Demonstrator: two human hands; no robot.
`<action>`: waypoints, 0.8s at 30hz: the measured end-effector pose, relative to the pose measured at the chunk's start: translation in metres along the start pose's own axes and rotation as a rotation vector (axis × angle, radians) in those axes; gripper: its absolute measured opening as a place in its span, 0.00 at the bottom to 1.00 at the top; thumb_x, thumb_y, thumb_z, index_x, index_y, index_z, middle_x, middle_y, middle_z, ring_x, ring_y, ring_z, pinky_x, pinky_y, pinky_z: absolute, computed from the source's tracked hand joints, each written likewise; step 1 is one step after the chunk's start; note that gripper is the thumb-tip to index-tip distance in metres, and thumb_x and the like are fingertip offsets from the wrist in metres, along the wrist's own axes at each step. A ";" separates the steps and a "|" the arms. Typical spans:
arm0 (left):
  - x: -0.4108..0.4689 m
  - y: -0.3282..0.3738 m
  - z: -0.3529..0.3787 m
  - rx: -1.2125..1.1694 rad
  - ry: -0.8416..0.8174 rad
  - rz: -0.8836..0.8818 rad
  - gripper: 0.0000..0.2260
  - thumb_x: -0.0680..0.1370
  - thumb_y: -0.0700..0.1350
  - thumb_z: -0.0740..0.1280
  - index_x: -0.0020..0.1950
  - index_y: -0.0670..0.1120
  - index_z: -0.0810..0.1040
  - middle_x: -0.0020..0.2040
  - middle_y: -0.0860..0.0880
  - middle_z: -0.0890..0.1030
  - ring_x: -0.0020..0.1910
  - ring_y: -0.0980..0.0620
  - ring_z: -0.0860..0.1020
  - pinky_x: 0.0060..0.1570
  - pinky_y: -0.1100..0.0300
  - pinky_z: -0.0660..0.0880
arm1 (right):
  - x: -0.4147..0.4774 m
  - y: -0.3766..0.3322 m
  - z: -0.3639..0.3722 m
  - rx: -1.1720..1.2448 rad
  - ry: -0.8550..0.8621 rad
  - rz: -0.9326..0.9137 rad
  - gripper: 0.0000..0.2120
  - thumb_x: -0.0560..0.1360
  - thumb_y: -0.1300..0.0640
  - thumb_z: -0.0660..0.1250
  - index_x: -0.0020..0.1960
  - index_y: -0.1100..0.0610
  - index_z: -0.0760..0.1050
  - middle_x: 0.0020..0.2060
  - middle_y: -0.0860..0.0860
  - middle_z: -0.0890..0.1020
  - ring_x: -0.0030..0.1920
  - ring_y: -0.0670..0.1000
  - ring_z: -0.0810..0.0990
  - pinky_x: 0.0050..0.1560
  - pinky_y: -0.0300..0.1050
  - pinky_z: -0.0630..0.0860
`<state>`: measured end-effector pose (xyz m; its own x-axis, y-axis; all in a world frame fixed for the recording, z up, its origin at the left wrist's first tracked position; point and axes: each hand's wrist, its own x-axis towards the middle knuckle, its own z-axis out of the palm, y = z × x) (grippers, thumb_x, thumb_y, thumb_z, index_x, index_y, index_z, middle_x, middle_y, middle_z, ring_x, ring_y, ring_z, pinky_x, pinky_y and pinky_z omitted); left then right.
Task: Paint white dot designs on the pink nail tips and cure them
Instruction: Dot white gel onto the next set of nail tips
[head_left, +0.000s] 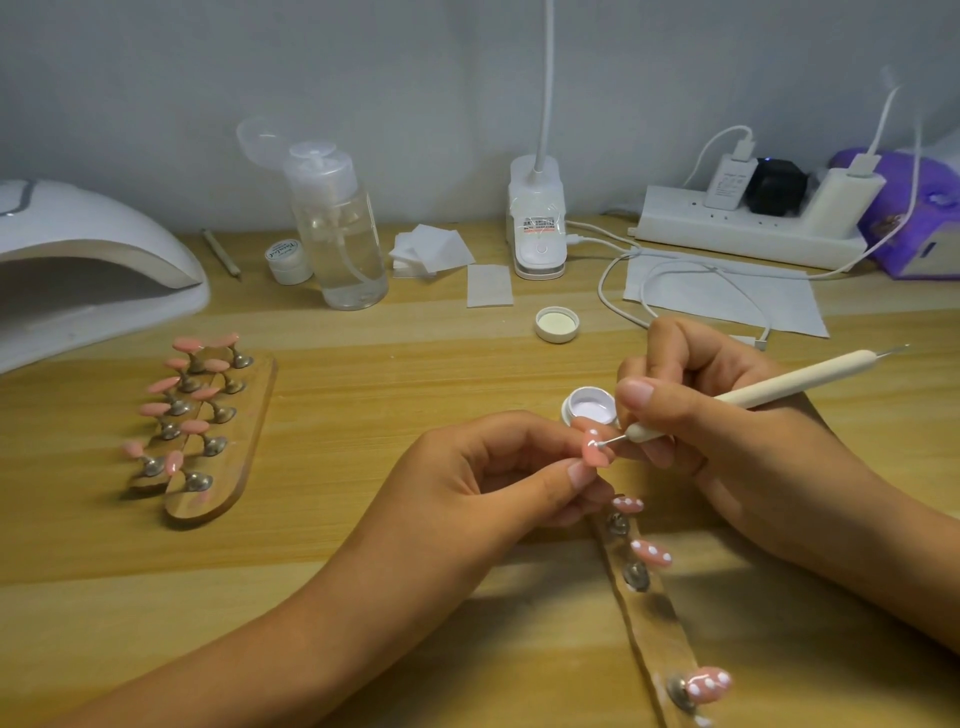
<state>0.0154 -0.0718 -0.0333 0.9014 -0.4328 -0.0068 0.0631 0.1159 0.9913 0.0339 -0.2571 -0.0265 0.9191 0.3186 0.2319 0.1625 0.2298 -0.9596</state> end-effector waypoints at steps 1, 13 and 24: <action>0.000 0.000 0.000 -0.002 0.000 0.000 0.07 0.70 0.43 0.69 0.45 0.44 0.84 0.42 0.43 0.85 0.45 0.51 0.84 0.42 0.67 0.77 | 0.000 0.000 0.000 0.006 0.002 0.001 0.10 0.68 0.56 0.70 0.32 0.50 0.72 0.27 0.51 0.73 0.28 0.44 0.70 0.32 0.31 0.70; 0.000 -0.001 0.000 -0.002 0.000 0.000 0.08 0.70 0.44 0.70 0.45 0.43 0.84 0.43 0.43 0.85 0.46 0.50 0.84 0.42 0.67 0.77 | 0.000 0.001 -0.001 -0.010 0.001 0.010 0.10 0.69 0.55 0.70 0.33 0.50 0.71 0.28 0.49 0.74 0.28 0.44 0.72 0.34 0.35 0.73; 0.000 0.000 0.000 -0.004 0.000 0.005 0.06 0.70 0.43 0.69 0.44 0.44 0.84 0.42 0.44 0.85 0.44 0.52 0.84 0.42 0.68 0.77 | 0.001 0.001 0.000 0.002 0.003 0.000 0.10 0.68 0.56 0.70 0.32 0.50 0.71 0.26 0.49 0.73 0.27 0.44 0.70 0.33 0.33 0.71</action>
<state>0.0155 -0.0721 -0.0331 0.9020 -0.4318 -0.0018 0.0602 0.1217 0.9907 0.0346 -0.2570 -0.0270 0.9204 0.3155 0.2309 0.1615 0.2311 -0.9594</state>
